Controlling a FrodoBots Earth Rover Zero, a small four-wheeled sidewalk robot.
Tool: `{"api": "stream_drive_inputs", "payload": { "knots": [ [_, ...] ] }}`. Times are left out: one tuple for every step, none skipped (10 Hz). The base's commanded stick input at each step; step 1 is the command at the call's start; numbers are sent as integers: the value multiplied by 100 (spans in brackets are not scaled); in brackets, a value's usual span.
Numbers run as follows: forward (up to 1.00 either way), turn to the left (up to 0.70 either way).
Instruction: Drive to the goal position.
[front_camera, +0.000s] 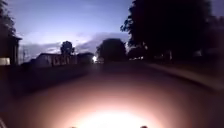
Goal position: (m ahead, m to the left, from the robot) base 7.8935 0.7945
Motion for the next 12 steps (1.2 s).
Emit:
{"api": "stream_drive_inputs", "payload": {
  "knots": [
    [70, 0],
    [70, 0],
    [70, 0],
    [70, 0],
    [70, 0],
    [70, 0],
    [70, 0],
    [70, 0],
    [70, 0],
    [70, 0],
    [70, 0],
    [70, 0]
  ]
}}
